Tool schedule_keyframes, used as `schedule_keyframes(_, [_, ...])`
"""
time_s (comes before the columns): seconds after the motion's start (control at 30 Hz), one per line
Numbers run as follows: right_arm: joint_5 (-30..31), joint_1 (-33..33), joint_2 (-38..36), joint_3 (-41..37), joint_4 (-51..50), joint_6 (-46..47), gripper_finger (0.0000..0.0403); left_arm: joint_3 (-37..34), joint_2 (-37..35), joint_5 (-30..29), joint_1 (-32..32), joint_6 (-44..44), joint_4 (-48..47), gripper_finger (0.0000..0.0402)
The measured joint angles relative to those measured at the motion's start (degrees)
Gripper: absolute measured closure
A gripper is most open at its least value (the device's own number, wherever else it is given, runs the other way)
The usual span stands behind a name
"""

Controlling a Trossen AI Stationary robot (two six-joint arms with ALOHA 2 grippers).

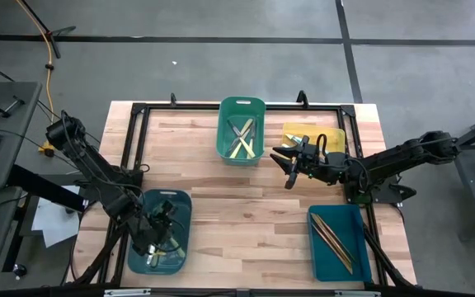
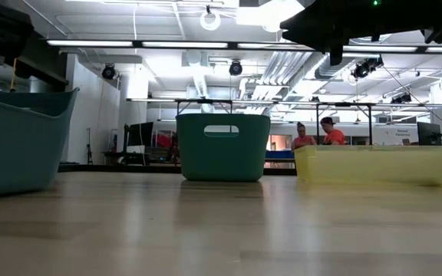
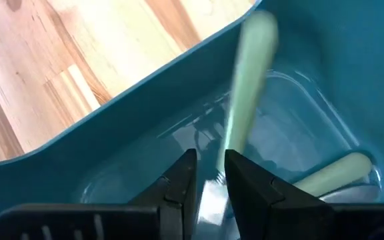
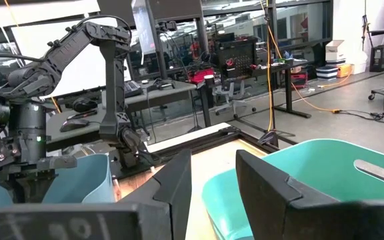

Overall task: Sort silverware by color (type)
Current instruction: Put the green knife into the left blue bin, then return to Home Position

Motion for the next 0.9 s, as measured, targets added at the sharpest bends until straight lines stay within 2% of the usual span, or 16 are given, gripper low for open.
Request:
schedule_keyframes(0.27, [0.0,0.0,0.0,0.0,0.0,0.0,0.0288,0.0,0.0,-1.9,0.0,-0.4,1.4,0.0328])
schedule_keyframes(0.4, [0.0,0.0,0.0,0.0,0.0,0.1,0.0288,0.0,0.0,-10.3,1.4,-1.5,6.7,0.0328])
schedule_keyframes(0.53, [0.1,0.0,0.0,0.0,0.0,0.1,0.0288,0.0,0.0,-20.0,5.2,-0.1,10.5,0.0328])
schedule_keyframes(0.63, [0.3,0.0,0.0,0.0,0.0,0.1,0.0288,0.0,0.0,-22.3,9.9,5.8,12.7,0.0337])
schedule_keyframes(0.7, [0.3,0.0,0.0,0.0,0.0,0.1,0.0288,0.0,0.0,-22.0,13.8,9.9,16.4,0.0351])
schedule_keyframes(0.77, [0.3,0.0,0.0,0.0,0.0,0.1,0.0288,0.0,0.0,-19.2,18.1,15.4,21.4,0.0369])
schedule_keyframes(0.9, [0.2,0.0,0.0,0.0,0.0,0.1,0.0288,-0.7,-0.6,-6.2,27.7,25.5,36.1,0.0398])
